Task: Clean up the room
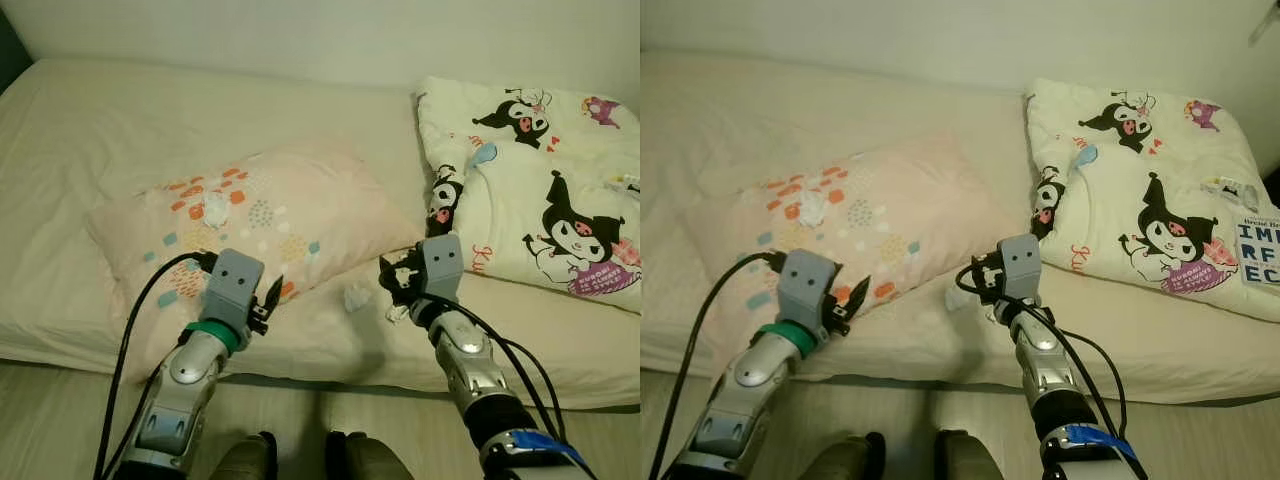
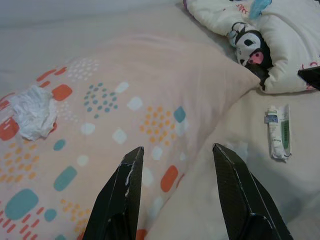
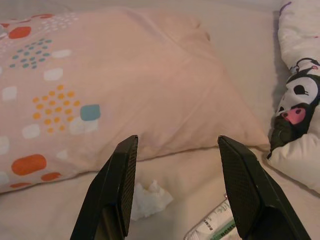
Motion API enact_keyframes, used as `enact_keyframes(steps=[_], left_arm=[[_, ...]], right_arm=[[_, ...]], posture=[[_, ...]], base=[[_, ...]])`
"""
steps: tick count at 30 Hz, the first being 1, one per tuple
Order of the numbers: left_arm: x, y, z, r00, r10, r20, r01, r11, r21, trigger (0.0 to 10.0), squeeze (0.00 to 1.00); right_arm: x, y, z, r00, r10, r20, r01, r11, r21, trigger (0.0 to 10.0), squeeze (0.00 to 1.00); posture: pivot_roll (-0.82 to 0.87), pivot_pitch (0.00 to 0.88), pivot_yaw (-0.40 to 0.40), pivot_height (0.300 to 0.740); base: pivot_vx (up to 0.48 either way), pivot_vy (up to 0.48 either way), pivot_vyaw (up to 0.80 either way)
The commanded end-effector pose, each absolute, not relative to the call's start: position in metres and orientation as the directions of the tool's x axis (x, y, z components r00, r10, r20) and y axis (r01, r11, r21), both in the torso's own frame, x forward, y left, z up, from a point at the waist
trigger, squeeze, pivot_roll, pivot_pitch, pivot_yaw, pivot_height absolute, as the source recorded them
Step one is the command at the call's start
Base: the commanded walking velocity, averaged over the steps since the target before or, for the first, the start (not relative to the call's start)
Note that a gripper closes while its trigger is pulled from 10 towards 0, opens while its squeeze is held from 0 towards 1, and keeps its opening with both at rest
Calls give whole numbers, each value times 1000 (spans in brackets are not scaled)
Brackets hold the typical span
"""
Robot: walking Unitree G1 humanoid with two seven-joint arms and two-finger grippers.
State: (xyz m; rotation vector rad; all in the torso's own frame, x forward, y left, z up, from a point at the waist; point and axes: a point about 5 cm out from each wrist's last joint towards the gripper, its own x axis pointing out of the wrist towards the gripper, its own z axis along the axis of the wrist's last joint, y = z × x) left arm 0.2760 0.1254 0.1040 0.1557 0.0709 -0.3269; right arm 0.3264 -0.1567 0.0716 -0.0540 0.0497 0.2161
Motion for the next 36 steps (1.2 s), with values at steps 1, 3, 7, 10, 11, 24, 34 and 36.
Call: enact_keyframes(steps=[1,3,7,10,11,24,34,36], left_arm=[[273,123,97,934,-328,-140,346,930,127,10000,0],[274,122,98,933,-331,-141,349,929,127,10000,0],[275,123,98,933,-330,-141,348,929,129,10000,0],[275,124,98,934,-329,-141,347,929,131,10000,0],[275,124,98,933,-330,-142,348,928,132,10000,0],[275,123,98,932,-332,-145,351,927,133,10000,0],[275,124,99,932,-332,-146,351,926,136,10000,0],[275,124,99,932,-332,-147,351,926,137,10000,0]], right_arm=[[321,-161,66,979,196,-62,-200,978,-52,10000,0],[321,-161,66,979,194,-60,-197,979,-51,10000,0],[321,-162,66,980,190,-56,-193,980,-52,10000,0],[321,-161,66,981,189,-53,-192,980,-53,10000,0],[321,-161,66,981,188,-52,-190,980,-54,10000,0],[322,-161,66,981,187,-48,-189,981,-49,10000,0],[321,-159,65,981,187,-51,-189,981,-35,10000,0],[321,-159,65,981,188,-51,-190,981,-31,10000,0]], posture=[[-30,155,-7,715],[-30,155,-7,710],[-30,151,-4,695],[-30,151,-4,685],[-29,152,-2,680],[-29,153,-2,620],[-25,156,1,580],[-23,157,2,570]], base=[[0,0,0],[0,0,0],[0,0,0],[0,0,0],[0,0,0],[0,0,0],[0,0,0],[0,0,0]])
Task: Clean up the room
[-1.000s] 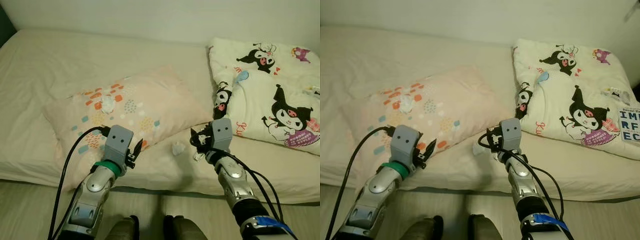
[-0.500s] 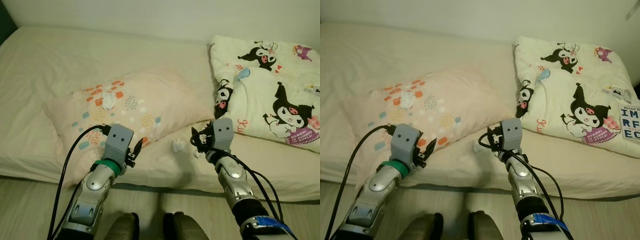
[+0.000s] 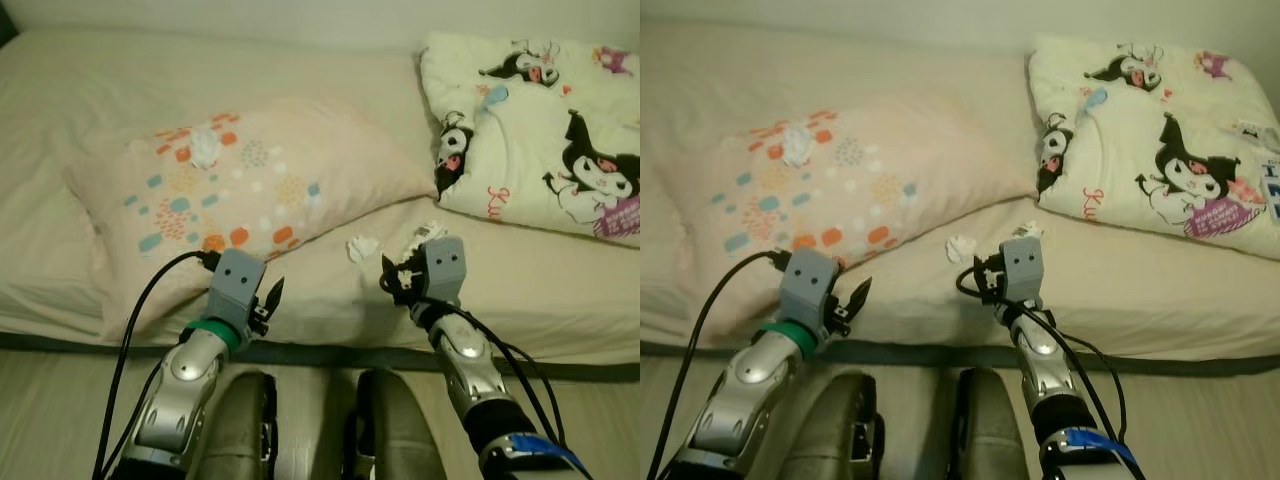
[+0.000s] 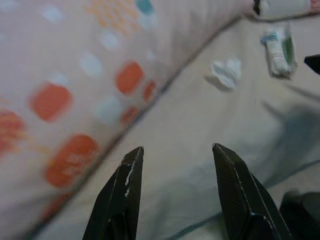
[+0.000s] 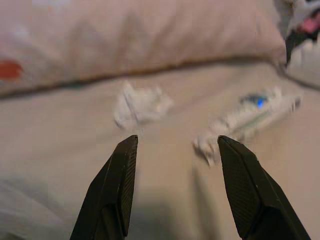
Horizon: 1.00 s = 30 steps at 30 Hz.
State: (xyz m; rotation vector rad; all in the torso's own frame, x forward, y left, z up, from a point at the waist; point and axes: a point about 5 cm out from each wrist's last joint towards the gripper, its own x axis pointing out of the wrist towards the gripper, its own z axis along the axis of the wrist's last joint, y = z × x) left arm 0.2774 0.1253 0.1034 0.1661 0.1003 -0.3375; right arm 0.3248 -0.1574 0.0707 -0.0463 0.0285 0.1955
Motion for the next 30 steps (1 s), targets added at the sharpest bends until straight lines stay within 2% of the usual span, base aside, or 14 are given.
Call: enact_keyframes(steps=[1,14,16,19,20,23,26,30], left_arm=[[275,124,99,932,-332,-147,352,926,137,10000,0],[274,124,99,930,-336,-149,356,924,138,10000,0],[275,124,100,930,-336,-146,356,924,139,10000,0],[275,124,101,931,-336,-145,355,924,140,10000,0],[276,125,101,932,-333,-143,353,925,141,10000,0],[277,127,102,933,-331,-141,350,926,145,10000,0],[277,127,102,933,-330,-141,349,926,146,10000,0],[277,125,103,932,-335,-136,353,924,145,10000,0]], right_arm=[[321,-159,65,981,189,-51,-190,981,-30,10000,0],[322,-158,65,980,191,-49,-192,981,-22,10000,0],[326,-153,81,968,248,26,-245,964,-102,10000,0],[327,-150,89,961,271,61,-261,956,-131,10000,0],[332,-144,108,942,306,135,-283,944,-169,10000,0],[335,-137,131,914,341,221,-298,932,-206,10000,0],[337,-133,141,902,349,254,-301,931,-208,10000,0],[346,-136,140,932,287,224,-263,956,-131,10000,0]], posture=[[-23,157,2,565],[-23,157,3,520],[-21,153,5,520],[-21,153,5,520],[-18,152,4,520],[-19,152,4,520],[-21,151,5,520],[-18,149,4,520]], base=[[0,0,0],[0,0,0],[0,0,0],[0,0,0],[0,0,0],[0,0,0],[0,0,0],[0,0,0]])
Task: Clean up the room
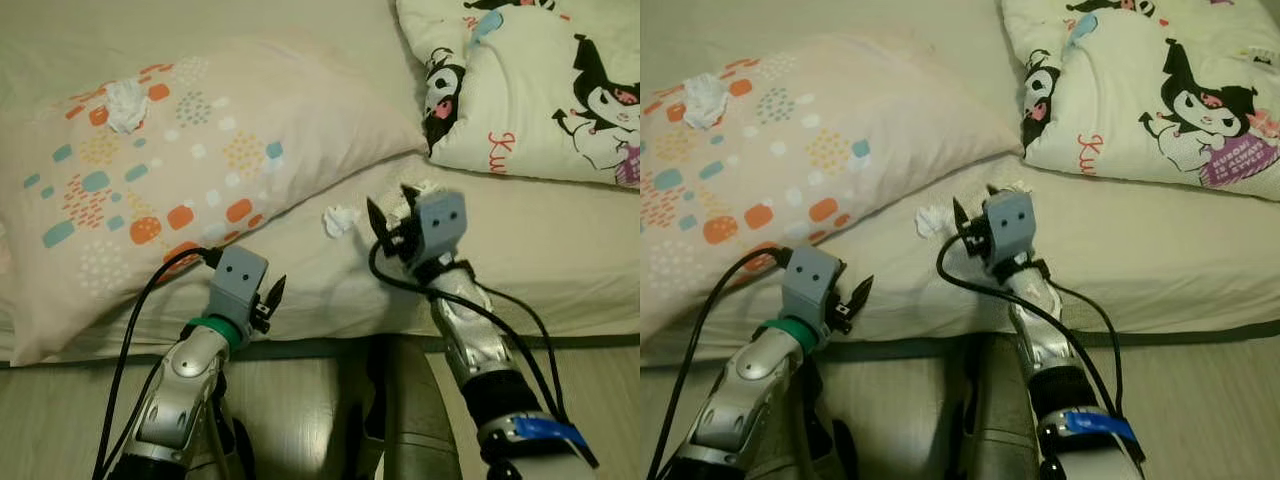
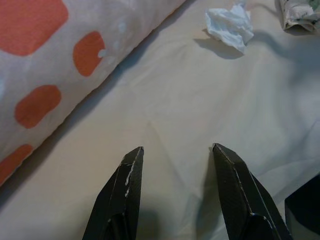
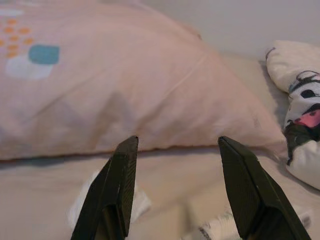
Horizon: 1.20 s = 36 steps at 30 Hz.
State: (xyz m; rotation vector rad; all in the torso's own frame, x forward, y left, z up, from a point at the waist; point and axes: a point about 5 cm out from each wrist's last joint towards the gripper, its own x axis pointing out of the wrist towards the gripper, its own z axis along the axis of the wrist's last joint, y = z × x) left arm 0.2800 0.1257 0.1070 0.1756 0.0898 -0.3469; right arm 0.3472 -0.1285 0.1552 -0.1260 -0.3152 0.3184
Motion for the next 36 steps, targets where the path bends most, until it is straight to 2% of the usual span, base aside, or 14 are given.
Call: enact_keyframes(steps=[1,7,8,14,19,25,28,29,30,31,33,34,35,36], left_arm=[[277,124,103,932,-336,-135,354,924,143,10000,0],[277,124,103,932,-337,-135,355,924,144,10000,0],[277,124,104,931,-338,-136,356,923,145,10000,0],[275,128,106,932,-336,-133,354,923,152,10000,0],[269,137,113,925,-358,-126,376,911,172,10000,0],[263,166,139,926,-365,-91,376,904,203,10000,0],[258,166,143,917,-389,-90,400,895,197,10000,0],[255,162,144,905,-414,-96,425,885,188,10000,0],[255,162,144,905,-414,-96,425,885,188,10000,0],[249,156,144,884,-455,-107,467,867,175,10000,0],[249,156,144,884,-455,-107,467,867,175,10000,0],[246,153,145,872,-478,-108,490,856,168,10000,0],[243,149,147,854,-508,-112,520,838,164,10000,0],[243,149,147,854,-508,-112,520,838,164,10000,0]], right_arm=[[350,-140,132,948,269,169,-253,961,-110,10000,0],[355,-136,128,926,358,119,-357,934,-29,10000,0],[356,-130,130,895,430,118,-431,902,-19,10000,0],[361,-115,135,822,566,68,-565,825,-29,10000,0],[365,-109,134,803,596,19,-595,803,-31,10000,0],[372,-109,126,810,580,-86,-585,810,-46,10000,0],[374,-110,125,810,575,-113,-582,811,-48,10000,0],[375,-110,126,810,574,-121,-582,812,-49,8588,0],[375,-110,126,810,574,-121,-582,812,-49,8588,0],[377,-111,128,812,568,-135,-579,814,-52,4431,0],[377,-111,128,812,568,-135,-579,814,-52,4431,0],[378,-111,128,814,564,-139,-575,817,-55,3608,0],[379,-112,129,814,562,-145,-575,816,-61,0,0],[379,-112,129,814,562,-145,-575,816,-61,0,0]], posture=[[-17,151,6,520],[-14,152,9,520],[-8,154,11,520],[11,165,6,520],[43,187,2,520],[120,233,-9,520],[132,246,-9,520],[133,251,-9,520],[133,251,-9,520],[136,256,-11,520],[136,256,-11,520],[136,257,-11,520],[139,261,-12,520],[139,261,-12,520]], base=[[0,0,0],[0,0,0],[0,0,0],[0,0,0],[0,0,0],[0,0,0],[0,0,0],[0,0,0],[0,0,0],[0,0,0],[0,0,0],[0,0,0],[0,0,0],[0,0,0]])
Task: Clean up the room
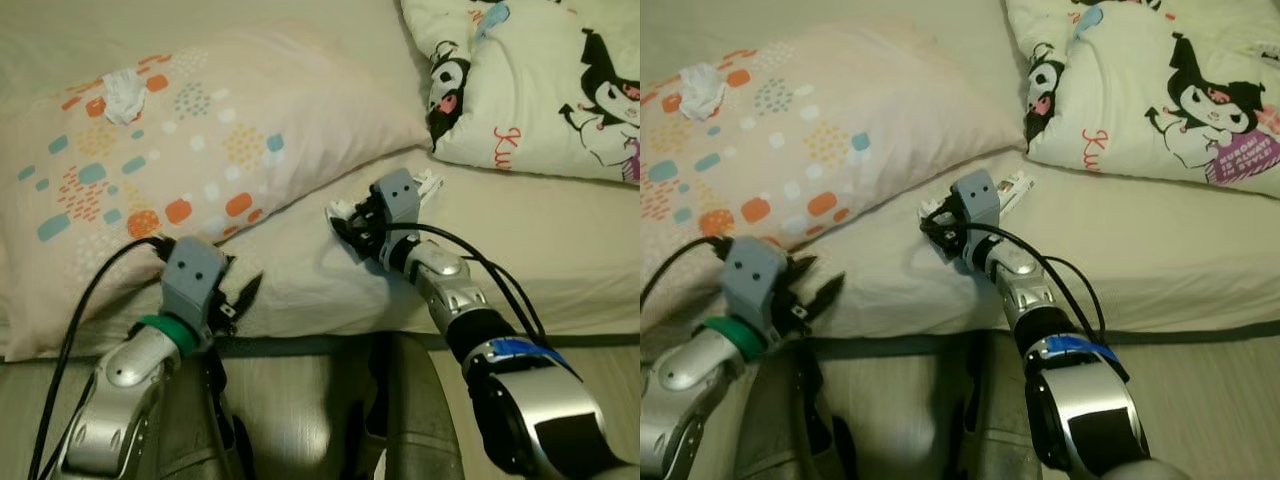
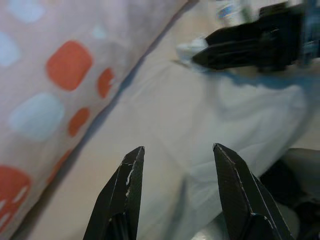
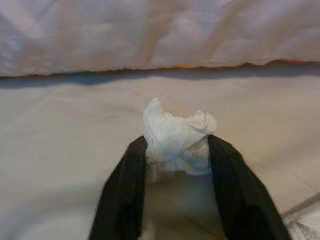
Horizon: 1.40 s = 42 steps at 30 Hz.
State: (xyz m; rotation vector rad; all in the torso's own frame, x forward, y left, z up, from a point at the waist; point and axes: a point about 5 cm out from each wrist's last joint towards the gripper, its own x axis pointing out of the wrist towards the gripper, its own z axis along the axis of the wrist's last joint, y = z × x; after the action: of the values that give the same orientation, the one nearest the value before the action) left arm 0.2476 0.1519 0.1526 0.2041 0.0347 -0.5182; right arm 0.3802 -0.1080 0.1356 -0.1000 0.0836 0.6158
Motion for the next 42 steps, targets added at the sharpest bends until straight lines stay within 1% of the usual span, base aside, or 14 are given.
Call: enact_keyframes(steps=[1,15,19,22,23,24,26,27,29,30,32,33,37,42], left_arm=[[240,147,149,841,-528,-115,541,825,162,10000,0],[243,142,155,835,-538,-112,550,822,148,10000,0],[249,138,156,847,-523,-96,532,836,137,10000,0],[250,138,156,849,-520,-92,528,838,135,10000,0],[252,137,157,854,-514,-85,521,843,133,10000,0],[255,135,158,857,-509,-78,515,847,131,10000,0],[255,135,158,857,-509,-78,515,847,131,10000,0],[262,130,159,863,-502,-59,506,854,122,10000,0],[262,130,159,863,-502,-59,506,854,122,10000,0],[267,125,160,866,-499,-41,500,859,111,10000,0],[267,125,160,866,-499,-41,500,859,111,10000,0],[269,122,161,867,-496,-32,497,861,107,10000,0],[275,116,163,873,-487,-7,486,869,90,10000,0],[279,114,166,878,-479,9,477,875,80,10000,0]], right_arm=[[380,-112,129,814,562,-149,-575,816,-65,0,0],[384,-118,138,825,552,-121,-562,824,-76,0,0],[390,-116,171,834,545,82,-539,838,-84,0,0],[390,-115,177,833,541,117,-534,841,-87,0,0],[389,-113,188,822,540,180,-529,842,-107,39,0],[385,-108,200,804,532,265,-521,845,-119,10000,0],[385,-108,200,804,532,265,-521,845,-119,10000,0],[367,-101,221,762,498,414,-504,858,-103,10000,0],[367,-101,221,762,498,414,-504,858,-103,10000,0],[350,-98,223,750,467,468,-482,871,-95,10000,0],[350,-98,223,750,467,468,-482,871,-95,10000,0],[343,-99,221,753,449,480,-465,880,-95,10000,0],[332,-109,205,810,357,465,-368,927,-72,10000,0],[328,-117,191,844,315,433,-322,945,-61,10000,0]], posture=[[139,261,-12,520],[112,250,-9,520],[90,236,-11,520],[90,236,-11,520],[81,230,-11,520],[52,215,-10,520],[52,215,-10,520],[27,195,-11,520],[27,195,-11,520],[16,183,-13,520],[16,183,-13,520],[6,175,-16,525],[-20,145,-20,540],[-27,129,-20,554]], base=[[0,0,0],[0,0,0],[0,0,0],[0,0,0],[0,0,0],[0,0,0],[0,0,0],[0,0,0],[0,0,0],[0,0,0],[0,0,0],[0,0,0],[0,0,0],[0,0,0]])
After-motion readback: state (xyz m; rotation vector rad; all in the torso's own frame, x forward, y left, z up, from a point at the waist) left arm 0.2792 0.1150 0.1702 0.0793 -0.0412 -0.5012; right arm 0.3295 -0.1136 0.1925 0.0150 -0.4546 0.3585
